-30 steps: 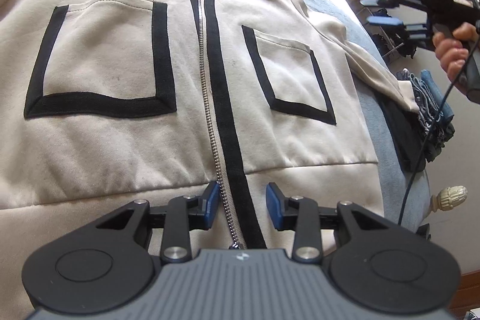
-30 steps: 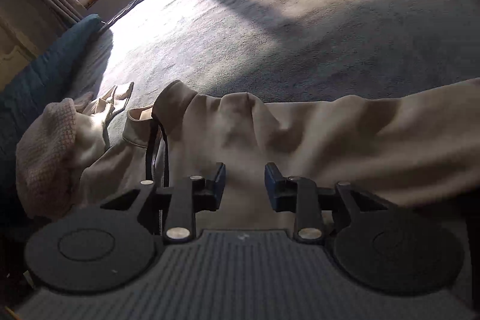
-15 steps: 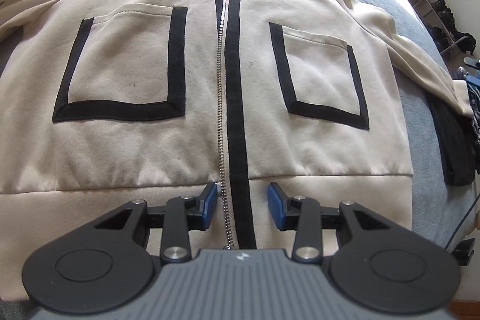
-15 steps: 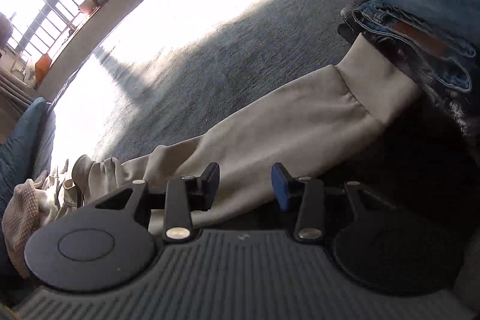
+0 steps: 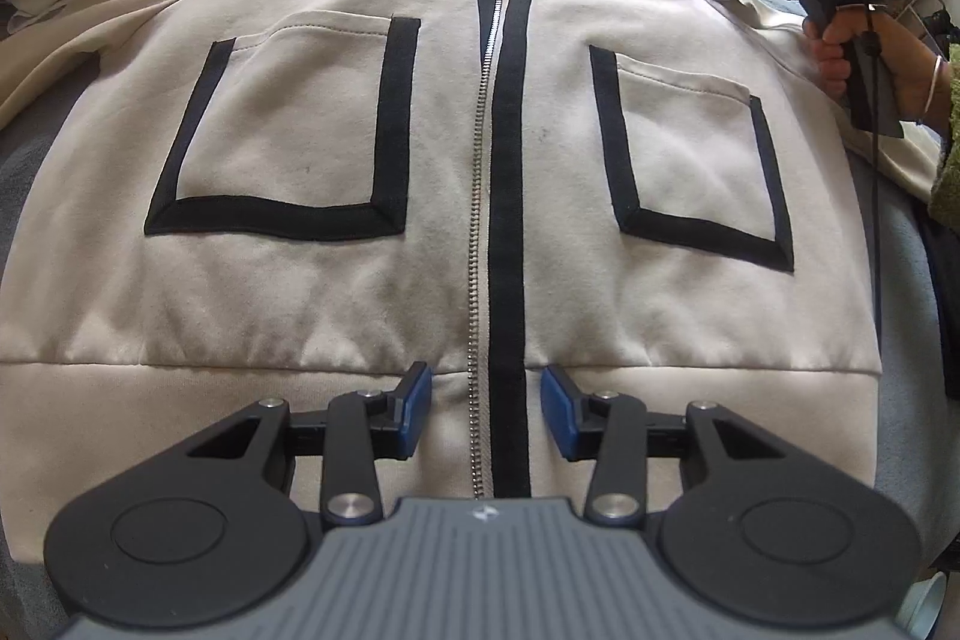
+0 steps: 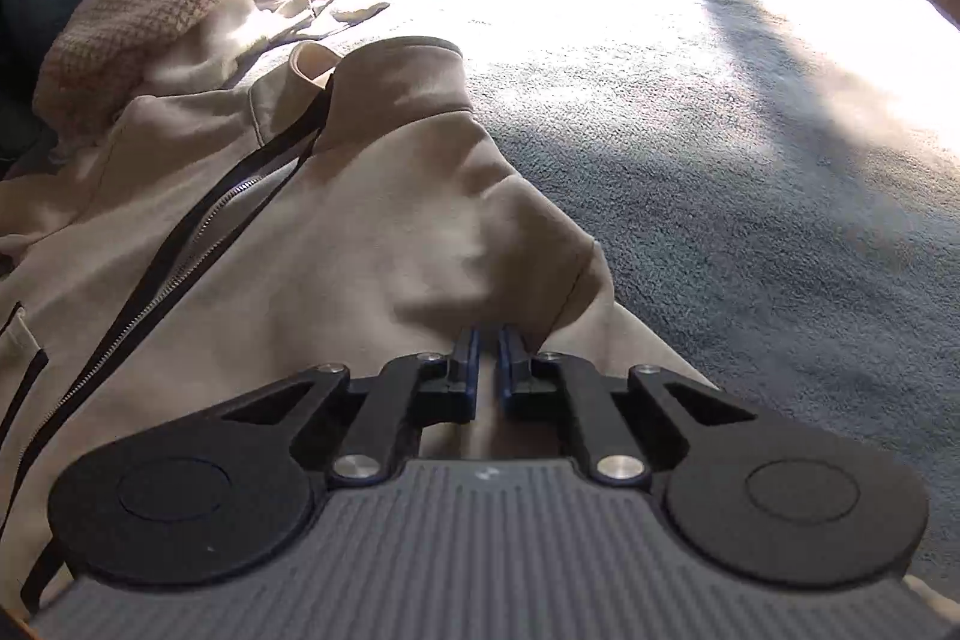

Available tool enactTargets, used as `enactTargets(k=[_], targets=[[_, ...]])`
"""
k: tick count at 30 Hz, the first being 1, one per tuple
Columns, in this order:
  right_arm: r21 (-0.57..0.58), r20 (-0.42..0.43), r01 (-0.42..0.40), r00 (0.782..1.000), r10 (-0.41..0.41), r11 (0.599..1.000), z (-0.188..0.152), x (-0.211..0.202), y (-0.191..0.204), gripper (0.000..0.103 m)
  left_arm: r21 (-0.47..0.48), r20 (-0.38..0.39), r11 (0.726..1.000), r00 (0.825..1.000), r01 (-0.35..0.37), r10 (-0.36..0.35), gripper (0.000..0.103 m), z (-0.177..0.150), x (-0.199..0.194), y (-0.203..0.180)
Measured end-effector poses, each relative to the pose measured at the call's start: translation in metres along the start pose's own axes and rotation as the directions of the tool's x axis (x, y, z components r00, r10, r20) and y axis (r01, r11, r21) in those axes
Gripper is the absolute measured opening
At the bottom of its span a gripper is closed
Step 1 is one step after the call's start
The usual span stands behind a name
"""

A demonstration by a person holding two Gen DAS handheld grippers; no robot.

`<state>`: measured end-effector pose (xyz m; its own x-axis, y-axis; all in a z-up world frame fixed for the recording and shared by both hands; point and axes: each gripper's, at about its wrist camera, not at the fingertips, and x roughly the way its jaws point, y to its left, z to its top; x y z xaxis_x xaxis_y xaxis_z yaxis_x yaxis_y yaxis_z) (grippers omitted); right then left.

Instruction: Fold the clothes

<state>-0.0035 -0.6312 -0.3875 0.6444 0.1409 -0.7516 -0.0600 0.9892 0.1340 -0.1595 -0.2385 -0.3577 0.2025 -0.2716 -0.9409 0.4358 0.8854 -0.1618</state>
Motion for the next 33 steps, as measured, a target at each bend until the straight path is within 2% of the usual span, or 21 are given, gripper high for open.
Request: enactTargets(k=[2,3,6,8,9,11,13,14,15,16,18,20,23,24,26,27,28,30,31,33], targets=[[0.13,0.027,-0.054,0.998,0.051,0.99,0.0,-0.009,-0.024,0.0,-0.006,0.003,1.0,1.0,0.008,-0.008,0.043,-0.001,0.0,0.002],[0.135,0.04,-0.046,0.998,0.041,0.99,0.003,-0.015,-0.025,0.0,-0.005,0.005,1.0,1.0,0.012,-0.012,0.043,-0.001,0.0,0.003],[0.084,0.085,-0.107,0.991,0.1,0.991,0.015,-0.031,-0.014,0.002,-0.003,0.008,1.0,1.0,0.021,-0.021,0.043,-0.003,-0.001,0.005],[0.065,0.079,-0.148,0.987,0.143,0.987,0.022,-0.022,-0.007,0.002,0.004,0.01,1.0,1.0,0.024,-0.024,0.043,-0.003,-0.002,0.006],[0.054,0.064,-0.143,0.988,0.14,0.988,0.025,-0.011,-0.005,0.002,0.009,0.011,1.0,1.0,0.024,-0.024,0.043,-0.004,-0.003,0.006],[0.062,0.021,-0.069,0.997,0.068,0.996,0.028,0.02,-0.009,0.0,0.021,0.011,1.0,1.0,0.023,-0.024,0.043,-0.004,-0.003,0.005],[0.184,0.056,-0.109,0.993,0.1,0.977,0.03,0.028,-0.028,0.0,0.031,0.011,0.999,1.0,0.025,-0.025,0.043,-0.004,-0.003,0.005],[0.274,0.089,-0.066,0.995,0.043,0.959,0.033,0.019,-0.038,0.0,0.033,0.012,0.999,1.0,0.026,-0.027,0.043,-0.005,-0.003,0.005],[0.315,0.129,-0.057,0.992,0.017,0.948,0.033,0.003,-0.046,0.005,0.033,0.012,0.999,0.999,0.029,-0.029,0.043,-0.005,-0.003,0.006],[0.354,0.165,-0.05,0.986,-0.01,0.934,0.033,-0.014,-0.055,0.005,0.03,0.013,0.999,0.999,0.033,-0.033,0.043,-0.005,-0.003,0.007],[0.407,0.185,-0.056,0.982,-0.022,0.912,0.022,-0.053,-0.072,0.005,0.024,0.018,0.999,0.999,0.04,-0.041,0.043,-0.006,-0.002,0.009],[0.366,0.141,-0.022,0.989,-0.032,0.931,0.007,-0.088,-0.076,0.005,0.022,0.024,0.999,0.999,0.045,-0.046,0.043,-0.008,-0.002,0.01],[0.314,0.036,-0.02,0.999,0.009,0.949,-0.021,-0.113,-0.077,0.005,0.031,0.03,0.999,0.999,0.044,-0.045,0.043,-0.009,-0.002,0.009],[0.3,-0.004,-0.018,1.0,0.02,0.954,-0.031,-0.11,-0.077,0.005,0.035,0.029,0.999,0.999,0.042,-0.043,0.043,-0.009,-0.002,0.008],[0.287,-0.064,0.025,0.998,-0.007,0.957,-0.046,-0.094,-0.079,0.004,0.047,0.024,0.998,0.999,0.034,-0.035,0.043,-0.008,-0.002,0.006],[0.29,-0.088,0.081,0.994,-0.058,0.954,-0.052,-0.084,-0.083,0.0,0.048,0.023,0.998,0.999,0.032,-0.033,0.043,-0.008,-0.002,0.005],[0.322,-0.072,0.121,0.992,-0.103,0.939,-0.057,-0.082,-0.091,0.0,0.048,0.022,0.998,0.999,0.031,-0.032,0.043,-0.008,-0.001,0.005],[0.388,-0.046,0.196,0.98,-0.194,0.901,-0.066,-0.08,-0.107,0.0,0.049,0.022,0.998,0.999,0.028,-0.029,0.043,-0.008,-0.001,0.004],[0.424,-0.033,0.231,0.97,-0.24,0.876,-0.068,-0.093,-0.11,0.005,0.05,0.022,0.998,0.999,0.025,-0.026,0.043,-0.008,-0.001,0.004],[0.497,-0.012,0.288,0.945,-0.326,0.819,-0.073,-0.121,-0.116,0.005,0.051,0.024,0.999,1.0,0.018,-0.02,0.043,-0.009,0.0,0.002]])
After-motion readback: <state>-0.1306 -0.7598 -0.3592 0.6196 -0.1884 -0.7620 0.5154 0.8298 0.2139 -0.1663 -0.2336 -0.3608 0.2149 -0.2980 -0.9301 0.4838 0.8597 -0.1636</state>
